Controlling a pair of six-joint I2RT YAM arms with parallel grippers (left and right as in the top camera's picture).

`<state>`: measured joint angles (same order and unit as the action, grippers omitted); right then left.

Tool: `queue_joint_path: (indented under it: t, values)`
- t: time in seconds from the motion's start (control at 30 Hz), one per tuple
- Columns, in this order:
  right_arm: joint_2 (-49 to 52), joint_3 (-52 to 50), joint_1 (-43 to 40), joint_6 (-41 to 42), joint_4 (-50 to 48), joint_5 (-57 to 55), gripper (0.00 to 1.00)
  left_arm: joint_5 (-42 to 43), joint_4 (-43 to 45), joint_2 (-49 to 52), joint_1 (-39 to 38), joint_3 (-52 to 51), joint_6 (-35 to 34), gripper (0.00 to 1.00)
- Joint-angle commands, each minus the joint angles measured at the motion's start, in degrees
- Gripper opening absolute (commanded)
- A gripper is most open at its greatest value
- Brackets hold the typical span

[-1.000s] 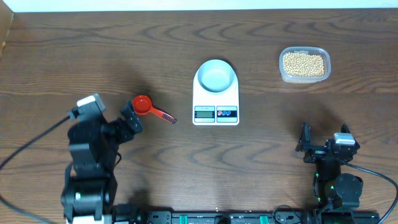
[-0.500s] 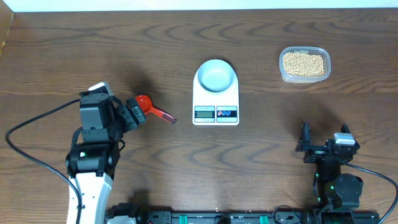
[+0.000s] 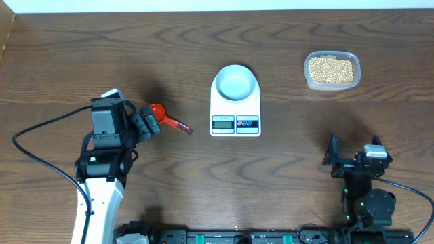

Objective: Scoop item into bowl and weigh 50g on scale
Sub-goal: 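Move the left gripper over the red scoop's bowl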

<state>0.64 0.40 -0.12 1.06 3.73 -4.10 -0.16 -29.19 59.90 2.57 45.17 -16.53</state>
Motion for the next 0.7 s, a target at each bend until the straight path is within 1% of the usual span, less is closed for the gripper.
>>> queue_joint_path:
  t: [0.0,0.1,0.3,0.6,0.67]
  values:
    - [-0.31,-0.09,0.50,-0.02,0.22,0.15,0.99,-0.31,0.31,0.13,-0.07,1.20,-0.11,0.99]
    - [-0.31,-0.09,0.50,-0.02,0.22,0.15,0.99,-0.31,0.28,0.13,-0.07,1.20,-0.35,0.99]
    - [-0.31,-0.09,0.50,-0.02,0.22,0.15,0.99,-0.35,0.31,0.13,-0.07,1.20,-3.58,0.99]
    - [-0.31,-0.09,0.50,-0.02,0.24,0.15,0.99,-0.57,0.31,0.13,-0.07,1.27,-17.84,0.98]
    - [-0.31,-0.09,0.50,-0.02,0.22,0.15,0.99,-0.57,-0.09,0.13,-0.09,1.44,-19.78,0.98]
